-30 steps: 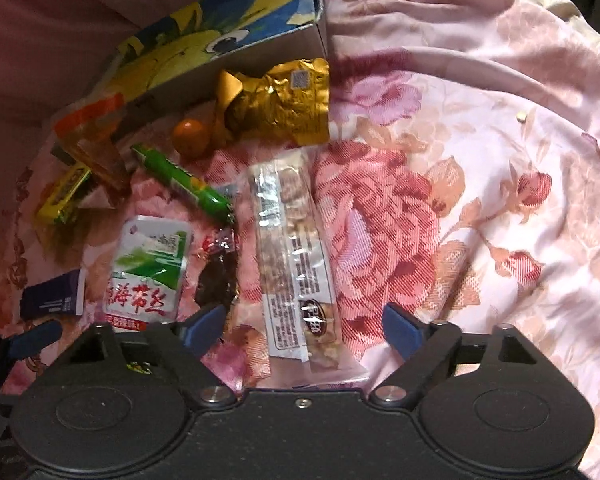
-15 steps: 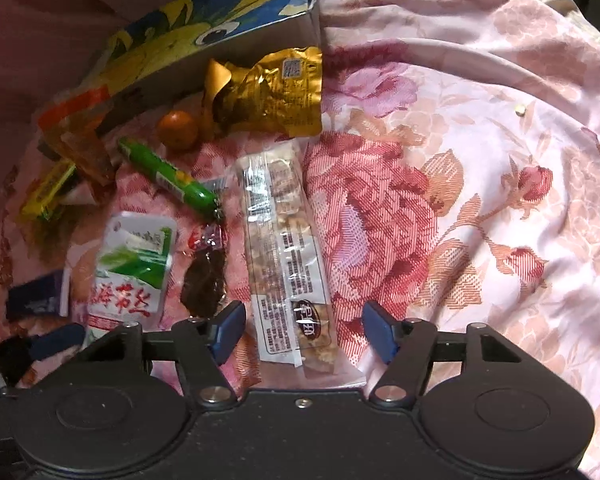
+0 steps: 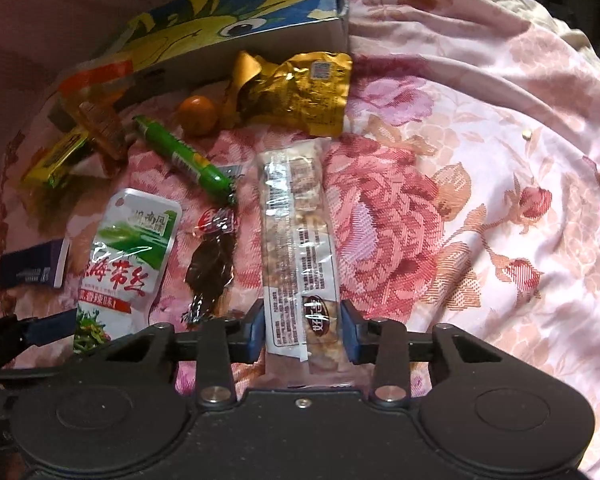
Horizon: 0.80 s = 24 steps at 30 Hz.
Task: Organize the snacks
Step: 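Grasp the seaweed pouch with the left gripper while the right gripper grasps the nut bar, then carry both snacks into the cardboard box and open both grippers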
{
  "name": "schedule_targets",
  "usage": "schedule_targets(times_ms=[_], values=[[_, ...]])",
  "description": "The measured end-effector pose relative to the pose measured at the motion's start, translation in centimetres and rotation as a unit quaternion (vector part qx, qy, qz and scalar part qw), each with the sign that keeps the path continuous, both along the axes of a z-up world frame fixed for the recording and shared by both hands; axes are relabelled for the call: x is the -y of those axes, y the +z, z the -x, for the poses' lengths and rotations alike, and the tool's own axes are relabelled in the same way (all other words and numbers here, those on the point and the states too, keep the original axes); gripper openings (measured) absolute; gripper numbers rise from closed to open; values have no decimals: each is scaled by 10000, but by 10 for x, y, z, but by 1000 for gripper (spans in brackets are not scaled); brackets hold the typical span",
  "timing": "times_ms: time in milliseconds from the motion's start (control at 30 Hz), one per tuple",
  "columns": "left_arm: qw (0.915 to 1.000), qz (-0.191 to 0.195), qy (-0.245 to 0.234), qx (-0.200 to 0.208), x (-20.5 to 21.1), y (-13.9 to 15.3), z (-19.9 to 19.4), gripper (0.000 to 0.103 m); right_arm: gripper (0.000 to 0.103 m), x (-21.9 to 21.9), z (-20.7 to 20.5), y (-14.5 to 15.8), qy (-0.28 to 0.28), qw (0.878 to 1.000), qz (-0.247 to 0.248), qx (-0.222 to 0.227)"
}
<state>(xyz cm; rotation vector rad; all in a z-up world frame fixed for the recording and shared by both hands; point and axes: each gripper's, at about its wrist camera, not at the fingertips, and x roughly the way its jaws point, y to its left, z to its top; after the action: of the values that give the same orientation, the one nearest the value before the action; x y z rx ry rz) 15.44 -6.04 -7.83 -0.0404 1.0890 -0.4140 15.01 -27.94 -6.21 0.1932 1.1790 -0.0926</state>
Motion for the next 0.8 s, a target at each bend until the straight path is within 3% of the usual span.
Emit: schedule_targets(times_ms=[233, 400, 667, 800], values=[[9996, 251, 113, -36, -4, 3, 9, 58, 38, -11, 8, 5, 292, 9993, 181, 134], [9989, 421, 215, 16, -8, 8, 17, 55, 38, -25, 16, 12, 674, 9943, 704, 422], [9989, 421, 199, 92, -7, 18, 26, 48, 37, -57, 31, 19, 1476, 9674, 1819, 962], [9976, 612, 306, 117, -13, 23, 28, 47, 37, -60, 36, 25, 1526, 9606, 1996, 1191]])
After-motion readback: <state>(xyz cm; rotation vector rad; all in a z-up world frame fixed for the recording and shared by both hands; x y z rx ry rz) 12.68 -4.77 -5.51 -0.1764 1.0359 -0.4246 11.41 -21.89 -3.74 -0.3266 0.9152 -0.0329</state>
